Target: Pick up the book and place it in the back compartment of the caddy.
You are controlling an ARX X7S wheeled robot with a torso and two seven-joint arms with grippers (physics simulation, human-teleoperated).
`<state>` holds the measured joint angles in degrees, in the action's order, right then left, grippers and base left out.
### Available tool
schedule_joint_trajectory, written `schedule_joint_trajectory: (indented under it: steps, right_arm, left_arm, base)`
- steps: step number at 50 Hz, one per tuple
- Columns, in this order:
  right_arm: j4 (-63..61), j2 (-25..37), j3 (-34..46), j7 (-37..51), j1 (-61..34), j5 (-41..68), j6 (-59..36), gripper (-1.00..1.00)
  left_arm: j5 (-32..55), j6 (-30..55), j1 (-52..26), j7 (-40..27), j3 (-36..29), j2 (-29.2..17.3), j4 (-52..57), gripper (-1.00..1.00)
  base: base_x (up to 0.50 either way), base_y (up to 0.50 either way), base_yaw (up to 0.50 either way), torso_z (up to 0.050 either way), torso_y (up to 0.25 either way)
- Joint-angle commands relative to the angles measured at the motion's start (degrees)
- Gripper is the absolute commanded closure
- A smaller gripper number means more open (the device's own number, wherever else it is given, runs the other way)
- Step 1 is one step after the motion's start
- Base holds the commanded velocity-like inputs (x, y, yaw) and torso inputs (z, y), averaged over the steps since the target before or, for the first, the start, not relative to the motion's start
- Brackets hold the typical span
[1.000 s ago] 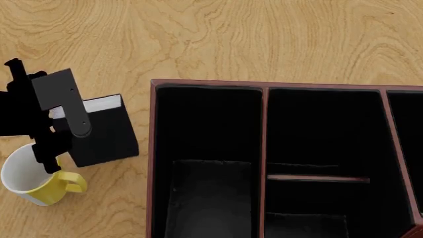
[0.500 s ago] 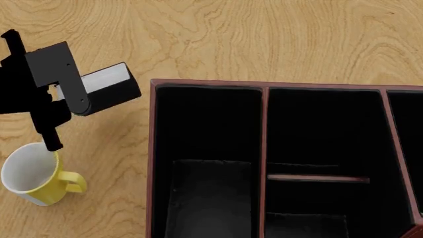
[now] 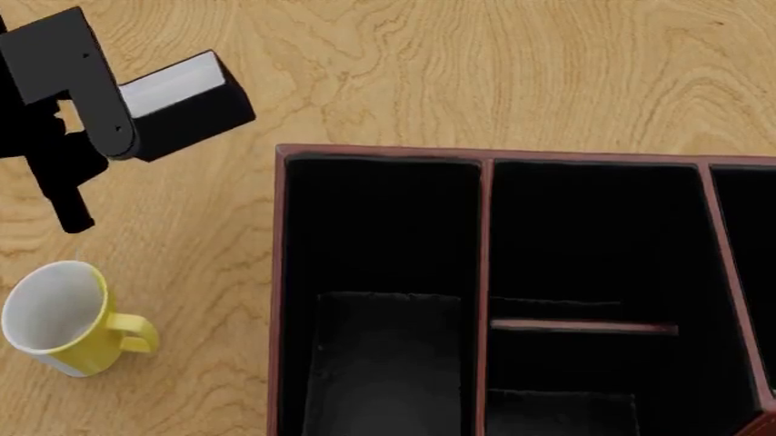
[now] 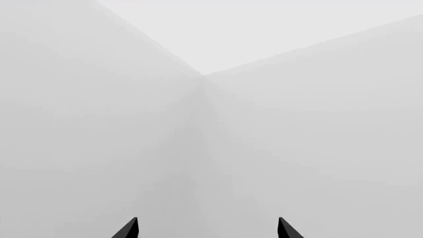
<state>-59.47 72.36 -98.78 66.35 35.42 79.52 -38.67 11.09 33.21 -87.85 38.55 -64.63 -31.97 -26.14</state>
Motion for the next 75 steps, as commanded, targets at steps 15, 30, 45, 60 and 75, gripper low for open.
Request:
schedule_joint_trajectory:
  steps: [15, 30, 45, 60, 75]
  right_arm:
    - [-0.3, -0.2, -3.2, -0.3, 0.0, 2.5, -0.7, -1.0]
    - [-0.4, -0.2, -5.7, 0.2, 2.1, 3.3, -0.1, -1.0]
    - [-0.2, 0.1, -7.1, 0.3, 2.4, 4.1, -0.3, -1.0]
    - [-0.1, 0.9, -7.9, 0.6, 1.5, 5.5, -1.4, -1.0]
    - [-0.2, 1.2, -7.8, 0.8, 0.8, 6.0, -1.7, -1.0]
  left_arm:
    - [6.2, 19.1, -7.7, 2.2, 5.4, -8.7, 22.0, 1.0]
    - [13.4, 29.1, -12.5, 5.3, 11.6, -10.5, 28.2, 1.0]
    - [20.5, 37.4, -16.0, 7.4, 17.1, -11.4, 35.0, 1.0]
    - [27.6, 44.2, -18.8, 8.4, 23.0, -11.8, 41.3, 1.0]
    - [32.1, 48.6, -21.8, 9.0, 26.1, -11.9, 45.3, 1.0]
  base:
    - [0.0, 0.0, 0.0, 0.0, 0.001]
    - [0.0, 0.0, 0.0, 0.0, 0.001]
    - [0.0, 0.0, 0.0, 0.0, 0.001]
    - [0.0, 0.0, 0.0, 0.0, 0.001]
    - [0.0, 0.0, 0.0, 0.0, 0.001]
